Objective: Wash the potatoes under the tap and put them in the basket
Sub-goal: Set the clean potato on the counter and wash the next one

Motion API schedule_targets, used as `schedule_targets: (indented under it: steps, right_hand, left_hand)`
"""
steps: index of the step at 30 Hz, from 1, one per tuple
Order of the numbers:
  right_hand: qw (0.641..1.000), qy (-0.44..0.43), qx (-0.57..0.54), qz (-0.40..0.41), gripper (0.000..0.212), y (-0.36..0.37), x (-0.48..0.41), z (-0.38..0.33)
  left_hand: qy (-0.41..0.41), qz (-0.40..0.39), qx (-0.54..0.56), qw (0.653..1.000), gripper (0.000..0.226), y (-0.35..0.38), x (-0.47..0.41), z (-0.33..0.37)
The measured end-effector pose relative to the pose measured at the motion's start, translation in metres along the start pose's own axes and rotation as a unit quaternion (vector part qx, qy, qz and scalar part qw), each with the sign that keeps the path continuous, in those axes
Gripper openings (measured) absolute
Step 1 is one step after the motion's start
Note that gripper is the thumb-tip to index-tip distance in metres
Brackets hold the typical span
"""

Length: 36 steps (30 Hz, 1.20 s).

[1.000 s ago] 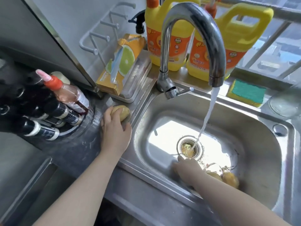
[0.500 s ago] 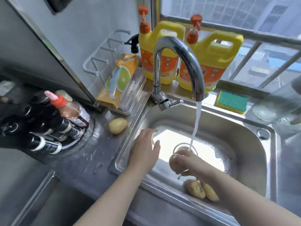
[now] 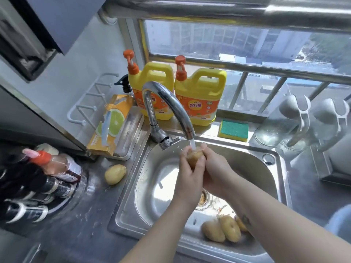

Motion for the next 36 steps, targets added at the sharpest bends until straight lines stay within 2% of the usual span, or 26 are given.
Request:
schedule_targets:
  steps: [3,5,9,11,13,14,15,17,20,22,24,28,31,33,36]
  right_hand:
    - [0.996,-0.051,0.075,-0.016,0.037,0.001,0.001,0.0]
    - [0.988,-0.075,0.128,-0.042,0.025,0.003,0.002,0.003]
    - [0.975,-0.083,0.189,-0.084,0.036,-0.001,0.004,0.011]
    - [0.959,-0.106,0.254,-0.067,0.036,-0.005,0.003,0.012]
    - [0.94,-0.145,0.306,-0.043,0.025,-0.007,0.001,0.01]
    - [0.935,-0.163,0.31,-0.053,0.017,-0.004,0.0,0.008]
    - [0.935,-0.182,0.296,-0.07,0.019,-0.001,-0.001,0.007]
    - [0.949,-0.181,0.256,-0.035,0.034,-0.002,-0.006,0.004]
    - [0.974,-0.094,0.197,0.062,0.044,-0.017,-0.014,0.005]
    - [0.983,-0.042,0.161,0.071,0.048,-0.023,-0.018,0.01]
    - [0.987,-0.022,0.147,0.062,0.047,-0.023,-0.016,0.013]
    - [0.977,-0.093,0.192,-0.019,0.034,-0.009,-0.003,0.009]
    - [0.948,-0.165,0.261,-0.082,0.028,-0.002,0.005,0.002]
    - [0.932,-0.184,0.295,-0.103,0.026,-0.002,0.005,-0.001]
    - [0.939,-0.179,0.275,-0.1,0.032,-0.005,0.003,-0.004]
  left_hand:
    - [-0.009,0.049,0.069,0.996,0.032,-0.002,-0.011,0.003]
    - [-0.057,0.061,0.126,0.989,0.035,-0.003,-0.019,0.0]
    - [-0.157,0.087,0.196,0.964,0.027,-0.01,-0.024,-0.012]
    - [-0.194,0.087,0.21,0.954,0.025,-0.01,-0.024,-0.015]
    - [-0.193,0.086,0.232,0.949,0.028,-0.009,-0.024,-0.016]
    - [-0.181,0.085,0.24,0.95,0.028,-0.009,-0.024,-0.018]
    - [-0.164,0.08,0.242,0.953,0.029,-0.007,-0.024,-0.019]
    - [-0.111,0.068,0.219,0.967,0.032,-0.004,-0.018,-0.017]
    - [-0.027,0.009,0.068,0.997,0.034,0.001,-0.009,-0.009]
    - [0.006,-0.027,0.014,1.0,0.031,0.002,-0.005,-0.006]
    - [0.026,-0.025,-0.001,0.999,0.027,-0.001,-0.008,-0.009]
    - [-0.045,0.078,0.116,0.989,0.028,-0.007,-0.02,-0.01]
    - [-0.086,0.124,0.178,0.972,0.032,-0.01,-0.027,-0.01]
    - [-0.146,0.118,0.229,0.955,0.031,-0.01,-0.031,-0.009]
    - [-0.175,0.072,0.284,0.94,0.035,-0.005,-0.033,-0.007]
Point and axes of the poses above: each hand's wrist, its own x-axis away from the middle knuckle, its own y-axis out of the palm, z = x × y, the point moved 5 cm from there along -x, towards the middle knuckle, and after that the axes turned 1 degree about -y, right-handed, at the moved point
